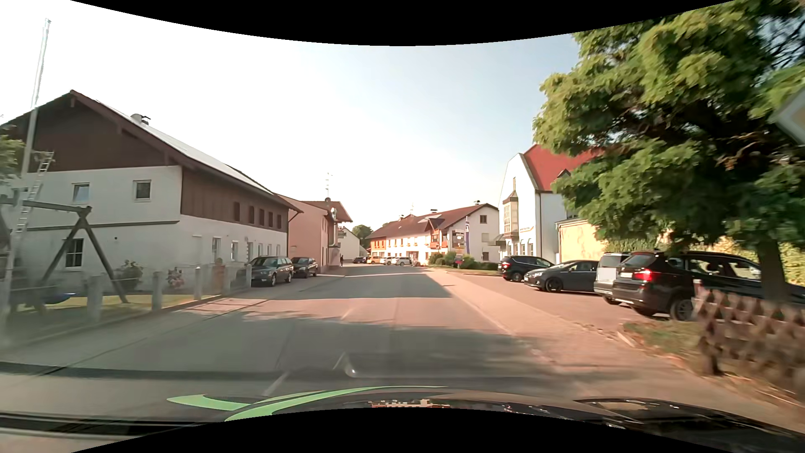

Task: Follow the waypoints while adhering to traffic rules and regulations

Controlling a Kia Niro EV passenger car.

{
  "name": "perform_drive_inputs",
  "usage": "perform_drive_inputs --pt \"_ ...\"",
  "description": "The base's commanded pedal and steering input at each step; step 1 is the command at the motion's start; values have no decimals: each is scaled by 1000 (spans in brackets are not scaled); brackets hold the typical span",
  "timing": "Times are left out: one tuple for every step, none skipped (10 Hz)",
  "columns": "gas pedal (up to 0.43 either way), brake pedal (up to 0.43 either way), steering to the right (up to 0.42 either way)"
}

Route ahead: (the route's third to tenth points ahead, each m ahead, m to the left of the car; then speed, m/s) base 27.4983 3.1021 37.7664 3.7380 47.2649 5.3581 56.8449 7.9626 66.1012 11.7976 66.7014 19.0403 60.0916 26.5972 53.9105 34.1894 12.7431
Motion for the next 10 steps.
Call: perform_drive_inputs --pt "0 0 4" --pt "0 18 -2" --pt "0 55 -3" --pt "0 98 -3" --pt "0 128 -4" --pt "0 152 -5" --pt "0 165 -5" --pt "0 171 -5" --pt "0 171 -5" --pt "0 177 -5"
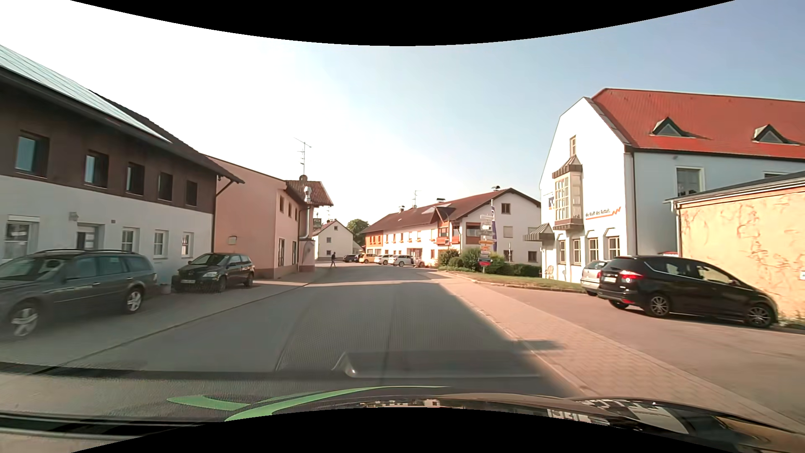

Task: Follow the waypoints while adhering to traffic rules and regulations

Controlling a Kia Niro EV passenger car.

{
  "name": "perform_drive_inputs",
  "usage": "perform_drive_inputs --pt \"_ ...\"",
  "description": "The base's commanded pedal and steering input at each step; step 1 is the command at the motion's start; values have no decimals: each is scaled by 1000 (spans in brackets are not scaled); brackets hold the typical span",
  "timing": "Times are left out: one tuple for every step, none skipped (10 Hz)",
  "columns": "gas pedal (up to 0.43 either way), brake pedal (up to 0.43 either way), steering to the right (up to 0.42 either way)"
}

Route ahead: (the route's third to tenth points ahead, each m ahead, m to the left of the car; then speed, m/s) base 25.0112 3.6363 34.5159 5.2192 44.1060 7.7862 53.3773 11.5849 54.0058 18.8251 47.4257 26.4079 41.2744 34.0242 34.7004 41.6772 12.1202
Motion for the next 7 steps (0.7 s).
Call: perform_drive_inputs --pt "0 207 -5" --pt "0 213 -7" --pt "0 220 -8" --pt "0 226 -9" --pt "0 226 -10" --pt "0 226 -10" --pt "0 220 -13"
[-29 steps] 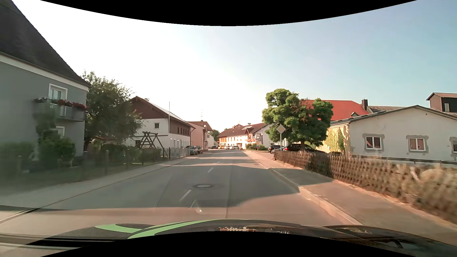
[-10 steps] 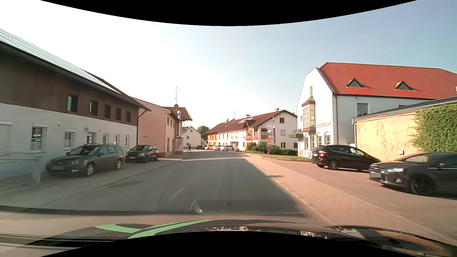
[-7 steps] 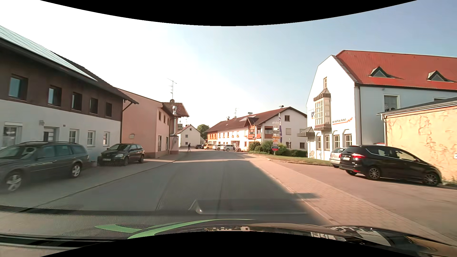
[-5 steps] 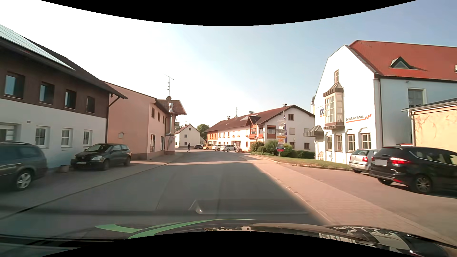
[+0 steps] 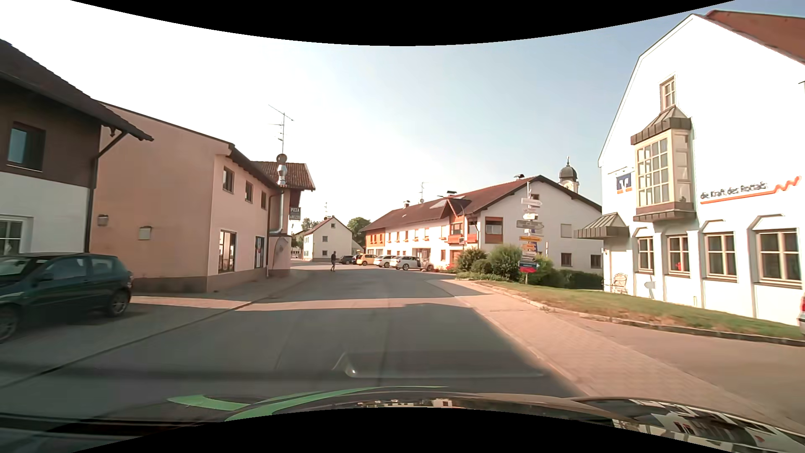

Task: Follow the waypoints while adhering to traffic rules and regulations

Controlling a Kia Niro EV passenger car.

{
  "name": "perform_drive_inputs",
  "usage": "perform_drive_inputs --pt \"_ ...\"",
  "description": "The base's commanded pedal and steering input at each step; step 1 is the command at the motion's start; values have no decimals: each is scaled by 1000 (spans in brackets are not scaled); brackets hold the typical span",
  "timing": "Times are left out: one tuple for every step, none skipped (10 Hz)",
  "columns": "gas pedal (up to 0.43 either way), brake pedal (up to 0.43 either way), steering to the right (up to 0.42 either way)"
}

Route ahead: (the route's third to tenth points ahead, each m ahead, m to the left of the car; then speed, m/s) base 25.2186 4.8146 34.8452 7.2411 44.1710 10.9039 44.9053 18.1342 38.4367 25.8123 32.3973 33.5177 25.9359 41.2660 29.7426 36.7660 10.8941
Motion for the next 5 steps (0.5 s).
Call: perform_drive_inputs --pt "0 220 -15" --pt "0 220 -16" --pt "0 220 -17" --pt "0 220 -18" --pt "0 220 -19"
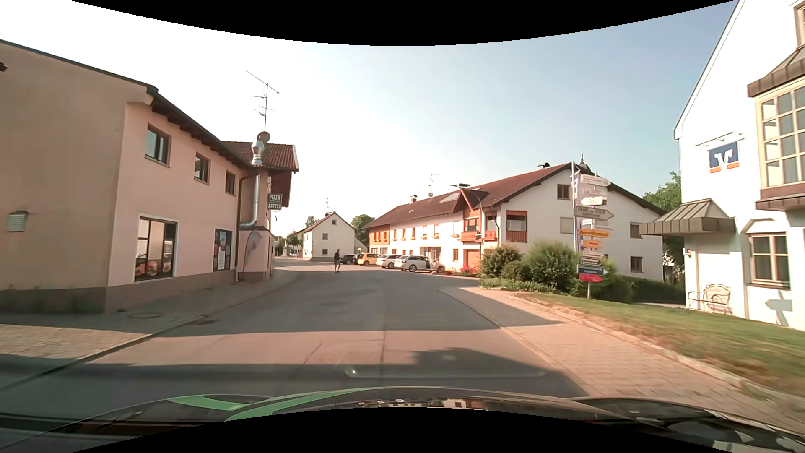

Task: Follow the waypoints while adhering to traffic rules and regulations

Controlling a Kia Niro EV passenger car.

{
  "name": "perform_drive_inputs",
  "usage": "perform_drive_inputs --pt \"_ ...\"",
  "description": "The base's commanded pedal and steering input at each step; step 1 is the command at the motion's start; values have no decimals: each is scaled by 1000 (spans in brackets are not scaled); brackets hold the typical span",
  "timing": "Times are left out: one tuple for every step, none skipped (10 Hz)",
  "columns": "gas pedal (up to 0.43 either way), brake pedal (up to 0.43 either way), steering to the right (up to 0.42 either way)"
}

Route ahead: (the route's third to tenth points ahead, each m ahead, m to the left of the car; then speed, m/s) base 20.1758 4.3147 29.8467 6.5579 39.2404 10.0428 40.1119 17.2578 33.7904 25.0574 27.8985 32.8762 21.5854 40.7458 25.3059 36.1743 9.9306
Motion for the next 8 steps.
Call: perform_drive_inputs --pt "0 220 -21" --pt "0 220 -21" --pt "0 226 -24" --pt "0 226 -27" --pt "0 220 -27" --pt "0 220 -27" --pt "0 220 -26" --pt "0 220 -27"
